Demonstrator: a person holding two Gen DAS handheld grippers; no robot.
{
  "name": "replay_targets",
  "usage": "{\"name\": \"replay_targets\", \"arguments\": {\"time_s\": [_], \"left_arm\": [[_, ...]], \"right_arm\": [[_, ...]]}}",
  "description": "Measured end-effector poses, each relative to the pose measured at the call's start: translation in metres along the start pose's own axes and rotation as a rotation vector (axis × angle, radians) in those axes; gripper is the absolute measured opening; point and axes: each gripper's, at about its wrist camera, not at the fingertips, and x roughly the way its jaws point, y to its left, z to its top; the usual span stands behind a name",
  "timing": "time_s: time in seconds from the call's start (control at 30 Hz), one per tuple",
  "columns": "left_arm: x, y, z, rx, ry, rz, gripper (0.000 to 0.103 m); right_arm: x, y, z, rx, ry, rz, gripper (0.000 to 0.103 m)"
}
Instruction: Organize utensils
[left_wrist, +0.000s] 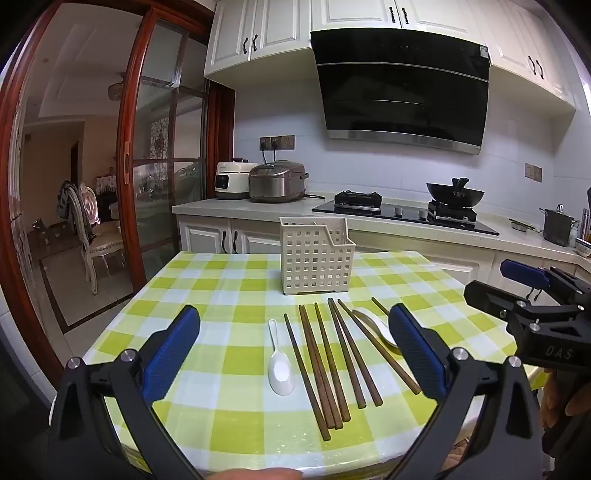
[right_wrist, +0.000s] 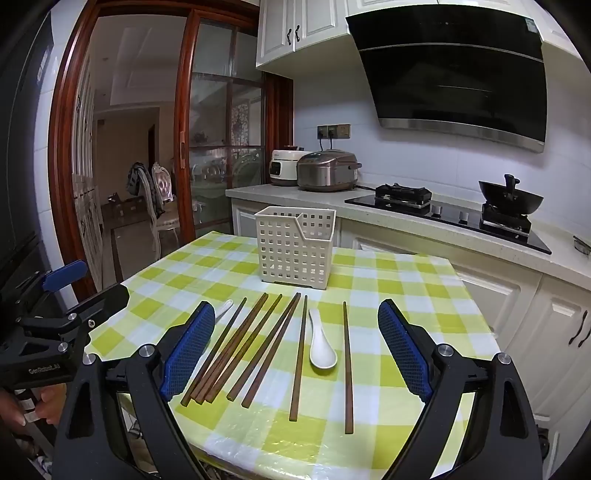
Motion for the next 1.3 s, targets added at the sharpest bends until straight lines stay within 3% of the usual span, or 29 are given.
{"name": "replay_targets", "arguments": {"time_s": [1.3], "left_arm": [[-0.0005,0.0043,0.0004,-0.009,0.001,-0.005,0.099]], "right_arm": [[-0.0027,0.0018,-0.001,0.005,-0.002,0.007,0.084]]}}
